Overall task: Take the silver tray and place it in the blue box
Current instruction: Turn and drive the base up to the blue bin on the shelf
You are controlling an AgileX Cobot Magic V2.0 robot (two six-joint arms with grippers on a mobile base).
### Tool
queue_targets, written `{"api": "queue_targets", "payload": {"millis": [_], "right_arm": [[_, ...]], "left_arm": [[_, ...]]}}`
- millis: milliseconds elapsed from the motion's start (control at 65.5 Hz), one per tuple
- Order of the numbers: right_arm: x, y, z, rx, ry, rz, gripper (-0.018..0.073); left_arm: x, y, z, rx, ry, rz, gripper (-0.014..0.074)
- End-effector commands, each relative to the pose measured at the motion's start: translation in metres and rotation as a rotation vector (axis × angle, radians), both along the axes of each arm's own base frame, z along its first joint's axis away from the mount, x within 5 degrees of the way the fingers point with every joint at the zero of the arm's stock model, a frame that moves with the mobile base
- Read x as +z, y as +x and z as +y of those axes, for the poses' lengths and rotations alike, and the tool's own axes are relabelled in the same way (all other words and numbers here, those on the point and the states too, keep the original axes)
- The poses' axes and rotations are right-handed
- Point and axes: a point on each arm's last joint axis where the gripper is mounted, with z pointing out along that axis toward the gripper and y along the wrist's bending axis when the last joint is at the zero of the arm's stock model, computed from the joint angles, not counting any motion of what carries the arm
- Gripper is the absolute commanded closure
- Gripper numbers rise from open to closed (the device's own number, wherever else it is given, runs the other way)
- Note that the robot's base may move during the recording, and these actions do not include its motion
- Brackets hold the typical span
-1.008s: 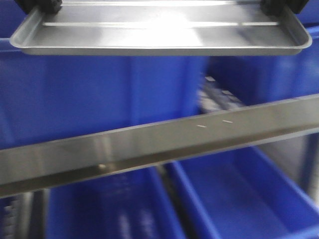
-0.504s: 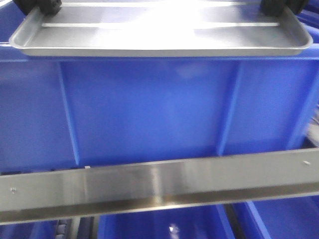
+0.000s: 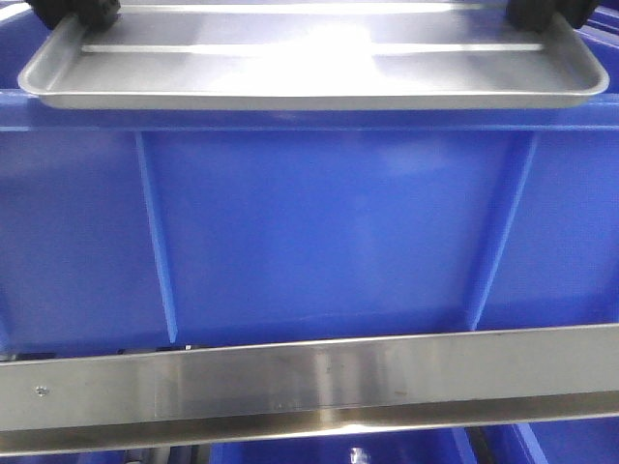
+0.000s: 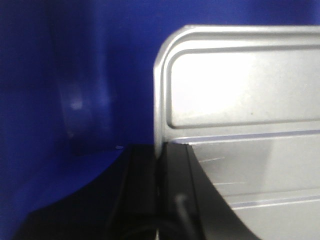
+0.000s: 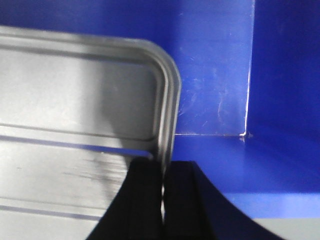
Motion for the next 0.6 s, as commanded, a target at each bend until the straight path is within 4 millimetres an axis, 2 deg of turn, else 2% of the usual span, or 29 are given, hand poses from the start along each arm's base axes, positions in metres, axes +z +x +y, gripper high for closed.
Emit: {"api": "queue_targets", "payload": {"millis": [0, 580], "right_arm": [[0.0204, -0.0019, -0.0114, 0.001, -0.03, -0.102, 0.0502], [0.0204, -0.0019, -0.0114, 0.001, -0.03, -0.102, 0.0502]], "left_arm": [[0.018, -0.0052, 0.0106, 0.01, 0.007, -0.054, 0.0701], [0.018, -0.0052, 0.0106, 0.01, 0.007, -0.054, 0.0701]]}}
